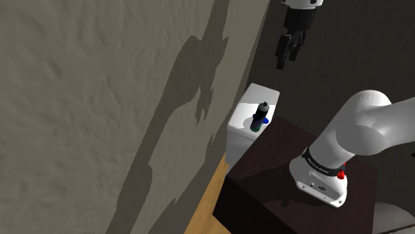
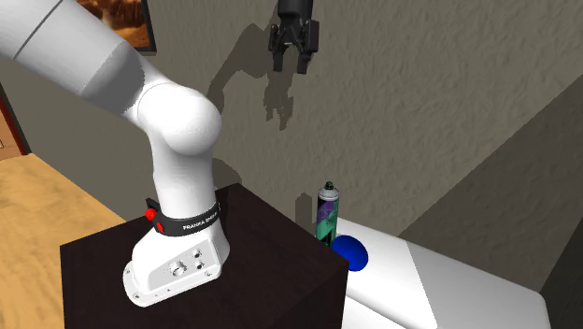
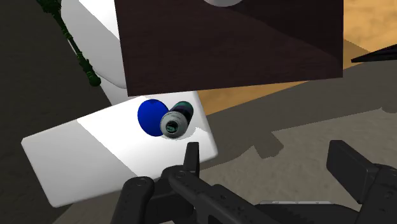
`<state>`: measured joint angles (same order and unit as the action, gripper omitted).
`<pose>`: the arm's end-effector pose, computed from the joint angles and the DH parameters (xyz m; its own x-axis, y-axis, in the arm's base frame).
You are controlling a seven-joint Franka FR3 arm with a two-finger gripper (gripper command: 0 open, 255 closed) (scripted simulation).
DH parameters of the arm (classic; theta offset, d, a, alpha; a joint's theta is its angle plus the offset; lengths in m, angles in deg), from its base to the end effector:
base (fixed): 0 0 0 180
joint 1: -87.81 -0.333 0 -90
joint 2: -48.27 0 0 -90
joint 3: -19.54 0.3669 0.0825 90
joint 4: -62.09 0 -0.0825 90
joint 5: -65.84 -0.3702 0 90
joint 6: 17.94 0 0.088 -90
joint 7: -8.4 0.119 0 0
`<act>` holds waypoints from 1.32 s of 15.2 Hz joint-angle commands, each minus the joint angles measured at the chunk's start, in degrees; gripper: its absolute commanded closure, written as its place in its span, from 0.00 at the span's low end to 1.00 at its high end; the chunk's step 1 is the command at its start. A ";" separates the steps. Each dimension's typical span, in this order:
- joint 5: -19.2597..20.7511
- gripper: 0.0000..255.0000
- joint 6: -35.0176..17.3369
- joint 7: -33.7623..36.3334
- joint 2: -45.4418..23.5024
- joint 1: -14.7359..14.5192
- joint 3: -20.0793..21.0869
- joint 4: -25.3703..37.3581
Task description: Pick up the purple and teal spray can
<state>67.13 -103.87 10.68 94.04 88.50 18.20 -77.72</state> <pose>0.2398 -0.0137 0.5739 0.9878 -0.0670 -0.1409 -0.0661 -0.9977 0.0113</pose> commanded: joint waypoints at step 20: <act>16.39 0.00 -54.00 11.08 -12.79 13.08 -0.08 -29.40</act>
<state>81.89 -153.80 20.75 83.54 100.16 18.06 -106.34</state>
